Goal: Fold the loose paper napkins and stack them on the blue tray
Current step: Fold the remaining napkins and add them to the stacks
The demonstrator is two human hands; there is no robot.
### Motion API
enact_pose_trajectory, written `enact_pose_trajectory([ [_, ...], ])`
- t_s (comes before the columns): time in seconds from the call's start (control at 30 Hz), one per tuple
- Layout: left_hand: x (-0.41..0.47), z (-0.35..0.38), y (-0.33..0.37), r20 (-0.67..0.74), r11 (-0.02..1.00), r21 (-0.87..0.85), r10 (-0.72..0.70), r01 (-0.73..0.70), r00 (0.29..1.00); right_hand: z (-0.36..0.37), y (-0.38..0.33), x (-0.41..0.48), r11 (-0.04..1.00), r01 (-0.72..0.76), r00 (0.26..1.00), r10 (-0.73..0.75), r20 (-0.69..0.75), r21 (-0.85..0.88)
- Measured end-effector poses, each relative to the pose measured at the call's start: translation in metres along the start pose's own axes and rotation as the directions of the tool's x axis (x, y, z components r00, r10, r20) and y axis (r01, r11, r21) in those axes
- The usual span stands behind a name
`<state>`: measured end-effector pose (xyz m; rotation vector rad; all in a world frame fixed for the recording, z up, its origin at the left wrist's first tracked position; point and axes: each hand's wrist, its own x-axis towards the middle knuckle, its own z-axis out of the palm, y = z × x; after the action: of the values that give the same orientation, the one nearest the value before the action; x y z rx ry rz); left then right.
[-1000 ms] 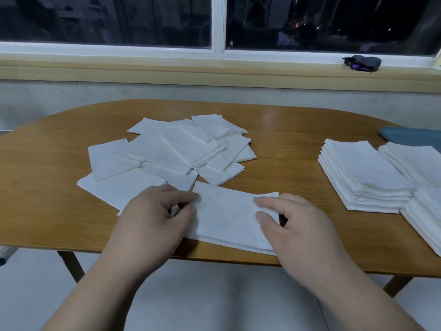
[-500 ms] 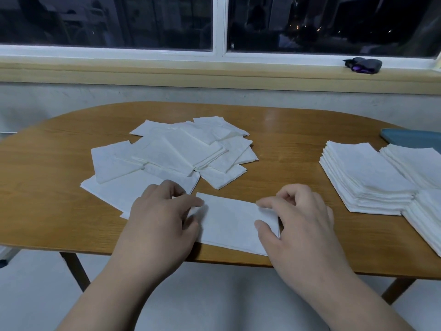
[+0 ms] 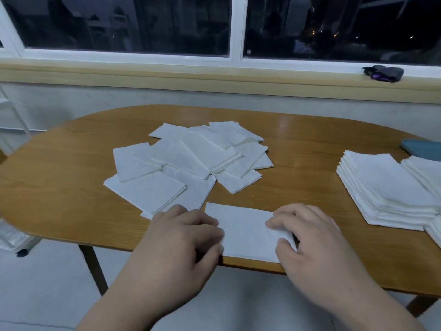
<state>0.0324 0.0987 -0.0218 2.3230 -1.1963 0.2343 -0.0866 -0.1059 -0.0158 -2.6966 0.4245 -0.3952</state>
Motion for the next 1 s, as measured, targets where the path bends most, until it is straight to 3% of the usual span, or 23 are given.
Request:
enact_pose_trajectory([
  [0.23,-0.012,0.002,0.002,-0.039,0.999,0.033,0.027,-0.026,0.999,-0.013,-0.004,0.007,0.941,-0.033,0.994,0.066,-0.088,0.337],
  [0.37,-0.014,-0.001,-0.003,-0.026,0.999,0.039,0.018,-0.017,1.000,-0.017,-0.028,0.035,0.944,0.063,0.997,-0.044,-0.067,0.325],
  [0.57,-0.018,-0.012,-0.013,0.029,1.000,-0.021,-0.008,0.009,1.000,-0.006,-0.083,0.083,0.956,0.169,0.973,-0.201,0.116,0.239],
  [1.0,-0.019,-0.030,-0.030,0.104,0.996,-0.078,-0.024,0.032,0.994,0.047,-0.151,0.163,0.957,0.279,0.915,-0.289,0.283,0.075],
])
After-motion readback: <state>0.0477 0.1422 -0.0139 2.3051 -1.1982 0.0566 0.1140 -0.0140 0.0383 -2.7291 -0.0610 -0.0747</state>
